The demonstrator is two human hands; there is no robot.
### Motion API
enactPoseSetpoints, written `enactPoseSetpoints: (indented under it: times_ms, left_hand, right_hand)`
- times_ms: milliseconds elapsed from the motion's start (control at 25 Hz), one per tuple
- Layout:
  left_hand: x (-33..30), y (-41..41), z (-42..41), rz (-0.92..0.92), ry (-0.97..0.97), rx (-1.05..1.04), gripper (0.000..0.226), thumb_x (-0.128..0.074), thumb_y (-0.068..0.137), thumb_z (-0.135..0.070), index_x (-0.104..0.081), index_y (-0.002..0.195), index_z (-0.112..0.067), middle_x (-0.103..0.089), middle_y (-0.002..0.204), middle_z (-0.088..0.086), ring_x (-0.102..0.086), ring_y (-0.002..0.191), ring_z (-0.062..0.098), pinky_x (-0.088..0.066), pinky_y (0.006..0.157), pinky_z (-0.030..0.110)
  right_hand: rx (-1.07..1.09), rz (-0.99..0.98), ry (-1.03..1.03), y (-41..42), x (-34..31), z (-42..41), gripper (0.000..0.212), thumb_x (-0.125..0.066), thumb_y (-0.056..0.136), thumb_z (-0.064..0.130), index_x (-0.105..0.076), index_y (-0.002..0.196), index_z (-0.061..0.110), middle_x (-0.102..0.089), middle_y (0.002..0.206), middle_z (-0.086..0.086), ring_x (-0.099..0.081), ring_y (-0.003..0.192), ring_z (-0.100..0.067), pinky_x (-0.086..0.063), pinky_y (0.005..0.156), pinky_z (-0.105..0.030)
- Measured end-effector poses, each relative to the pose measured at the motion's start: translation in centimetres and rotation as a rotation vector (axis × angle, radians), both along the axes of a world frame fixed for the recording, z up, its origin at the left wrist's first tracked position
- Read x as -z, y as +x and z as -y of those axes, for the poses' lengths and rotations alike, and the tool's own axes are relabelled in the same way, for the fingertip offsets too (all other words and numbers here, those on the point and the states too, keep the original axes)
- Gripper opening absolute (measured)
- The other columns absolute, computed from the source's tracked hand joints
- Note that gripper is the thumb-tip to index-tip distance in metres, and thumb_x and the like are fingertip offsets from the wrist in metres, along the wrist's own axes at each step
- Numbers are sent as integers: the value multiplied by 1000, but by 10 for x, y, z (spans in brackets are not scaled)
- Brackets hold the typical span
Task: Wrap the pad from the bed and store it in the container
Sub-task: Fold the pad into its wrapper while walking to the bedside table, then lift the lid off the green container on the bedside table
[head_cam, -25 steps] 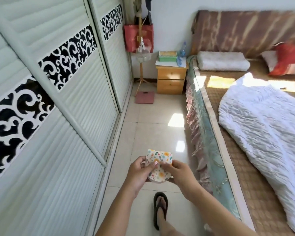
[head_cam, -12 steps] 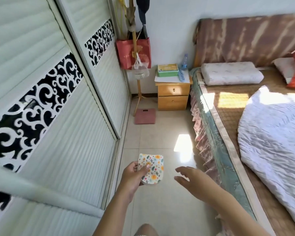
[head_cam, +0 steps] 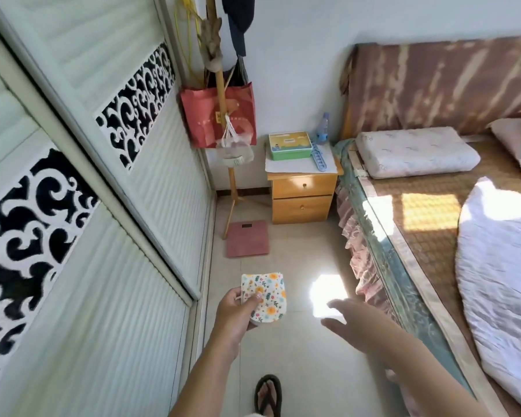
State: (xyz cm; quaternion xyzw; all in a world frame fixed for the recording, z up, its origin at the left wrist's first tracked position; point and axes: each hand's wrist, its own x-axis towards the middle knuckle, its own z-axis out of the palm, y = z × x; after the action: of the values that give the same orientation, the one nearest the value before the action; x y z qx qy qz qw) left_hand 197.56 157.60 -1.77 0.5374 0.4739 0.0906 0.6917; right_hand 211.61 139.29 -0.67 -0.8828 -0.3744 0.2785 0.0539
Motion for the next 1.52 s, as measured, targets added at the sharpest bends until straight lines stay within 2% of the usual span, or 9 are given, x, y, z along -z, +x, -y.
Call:
enactPoseSetpoints:
  times_ms: [280,400,640,800,880,1000,1120,1360,1520]
  left_hand:
    - [2,144,-106,-38,-24,123,6,-63,88,-16,-60,93,-18,-71,97,4,-68,85,18,-56,74,31]
    - [8,200,-135,-47,-36,131,9,-64,88,-16,-61,96,-16,-72,96,4,-69,86,19,-56,76,34]
    - [19,359,-199,-73,-60,94,10,-65,87,-18,-61,96,-17,-73,97,5,-69,90,21,-57,75,34]
    - [17,446,-230,-82,-64,57,13,-67,86,-21,-61,97,-18,-72,94,0,-69,85,16,-55,63,27]
    - [16,485,-248,-102,-90,35,12,-66,87,-20,-61,98,-18,-72,95,0,-69,87,17,-57,69,32]
    - [19,535,-277,-119,-121,27,11,-67,87,-18,-61,95,-17,-72,95,2,-69,90,21,-57,88,47]
    - [29,580,-313,-117,-137,0,10,-65,87,-16,-60,96,-17,-71,95,3,-68,87,17,-57,81,41]
    - [80,682,-405,-136,-232,-4,13,-63,88,-11,-58,101,-12,-68,99,7,-66,83,16,-55,67,29]
    - [130,736,-451,-224,-258,-45,30,-63,89,-10,-56,117,-3,-65,110,12,-63,97,25,-53,74,34]
  right_hand:
    - [129,9,56,119,-5,-95,46,-42,94,48,-46,134,26,-57,134,3,-55,120,-15,-46,99,-31]
    - [158,14,98,173,-5,-128,43,-44,94,45,-50,131,23,-62,129,0,-59,116,-18,-48,97,-34]
    - [99,-8,24,342,4,-195,45,-42,95,44,-46,134,20,-58,132,-4,-57,118,-23,-49,95,-37]
    - [16,12,-39,439,5,-235,43,-42,95,44,-47,129,18,-60,124,-8,-59,112,-26,-51,90,-38]
    - [-16,4,-51,483,4,-257,42,-42,94,43,-49,127,18,-62,121,-8,-61,109,-27,-52,89,-38]
    - [0,-35,-49,536,11,-290,42,-42,94,43,-48,129,20,-61,122,-7,-60,109,-26,-50,87,-36]
    - [26,-34,-68,585,22,-324,37,-41,94,41,-52,120,17,-61,119,-8,-60,105,-26,-45,77,-33]
    - [65,-60,-117,685,54,-411,34,-42,95,40,-52,116,16,-61,119,-9,-58,111,-29,-47,89,-38]
    - [80,-109,-168,737,87,-471,39,-40,96,36,-48,129,18,-56,132,-8,-53,120,-28,-43,96,-39]
